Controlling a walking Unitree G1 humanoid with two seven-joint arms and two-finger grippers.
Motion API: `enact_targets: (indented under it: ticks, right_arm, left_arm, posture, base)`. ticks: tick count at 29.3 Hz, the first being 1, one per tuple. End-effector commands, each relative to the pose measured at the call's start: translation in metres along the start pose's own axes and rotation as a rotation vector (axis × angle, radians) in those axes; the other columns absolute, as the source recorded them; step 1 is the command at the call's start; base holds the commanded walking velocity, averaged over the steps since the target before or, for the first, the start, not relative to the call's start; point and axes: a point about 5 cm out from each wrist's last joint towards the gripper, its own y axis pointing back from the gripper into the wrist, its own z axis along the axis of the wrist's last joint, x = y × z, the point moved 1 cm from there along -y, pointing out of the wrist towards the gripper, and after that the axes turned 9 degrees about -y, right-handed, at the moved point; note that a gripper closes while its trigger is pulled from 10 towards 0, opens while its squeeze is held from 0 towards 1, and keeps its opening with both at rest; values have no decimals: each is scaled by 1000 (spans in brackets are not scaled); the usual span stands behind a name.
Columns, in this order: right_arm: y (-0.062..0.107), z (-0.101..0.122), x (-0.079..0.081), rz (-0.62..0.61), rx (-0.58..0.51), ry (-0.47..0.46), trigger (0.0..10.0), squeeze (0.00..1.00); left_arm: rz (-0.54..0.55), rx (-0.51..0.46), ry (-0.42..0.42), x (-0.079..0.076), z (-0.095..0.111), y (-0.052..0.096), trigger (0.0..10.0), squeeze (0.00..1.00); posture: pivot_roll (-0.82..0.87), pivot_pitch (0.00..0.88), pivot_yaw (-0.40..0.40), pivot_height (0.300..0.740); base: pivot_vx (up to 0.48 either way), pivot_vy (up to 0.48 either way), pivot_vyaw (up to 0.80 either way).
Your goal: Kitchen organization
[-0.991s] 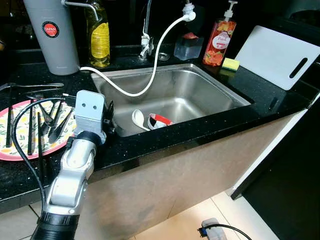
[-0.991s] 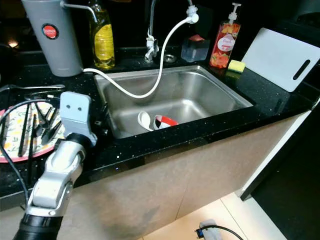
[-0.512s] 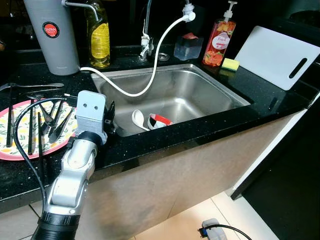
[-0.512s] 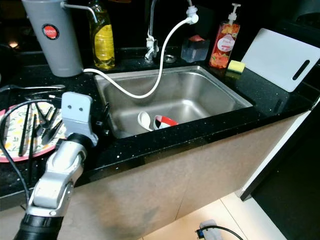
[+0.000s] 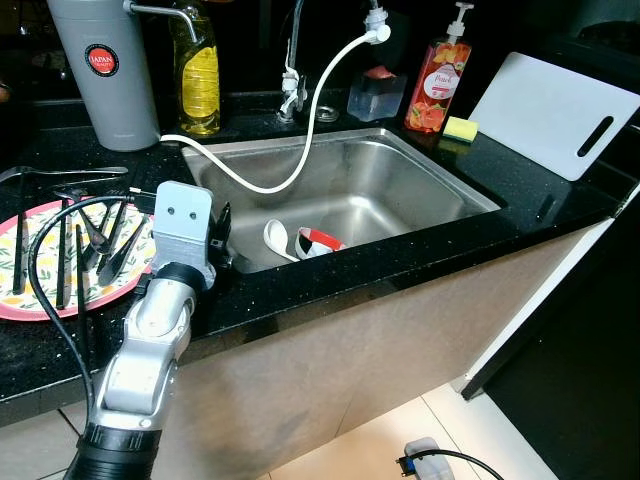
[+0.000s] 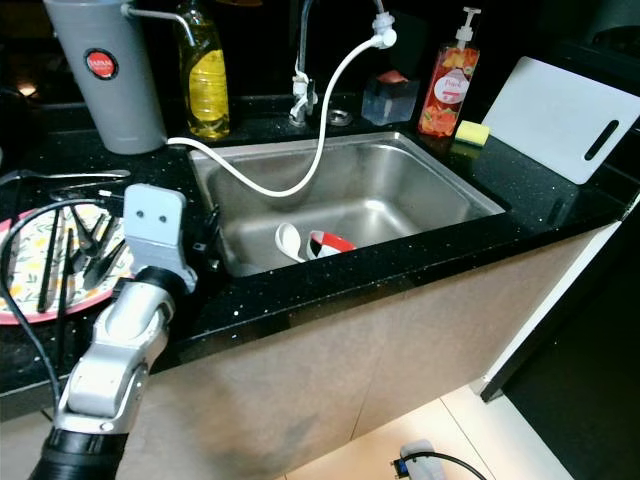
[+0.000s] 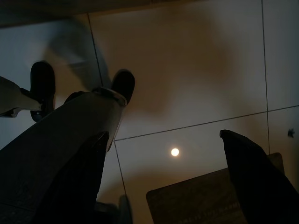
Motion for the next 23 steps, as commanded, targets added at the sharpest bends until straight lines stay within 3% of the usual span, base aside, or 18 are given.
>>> enact_targets:
  ticks: [1, 23]
  right_arm:
    - [3, -9, -6, -18, 21, -14, 10000, 0]
    - [3, -9, -7, -21, 22, -14, 10000, 0]
  left_arm:
    - [0, -1, -8, -3, 0, 1, 10000, 0]
    - [-3, 16, -33, -5, -3, -1, 10000, 0]
  posture:
    - [-48, 77, -98, 740]
    - [-53, 77, -98, 740]
  base:
    - [0, 0, 0]
    - [0, 0, 0]
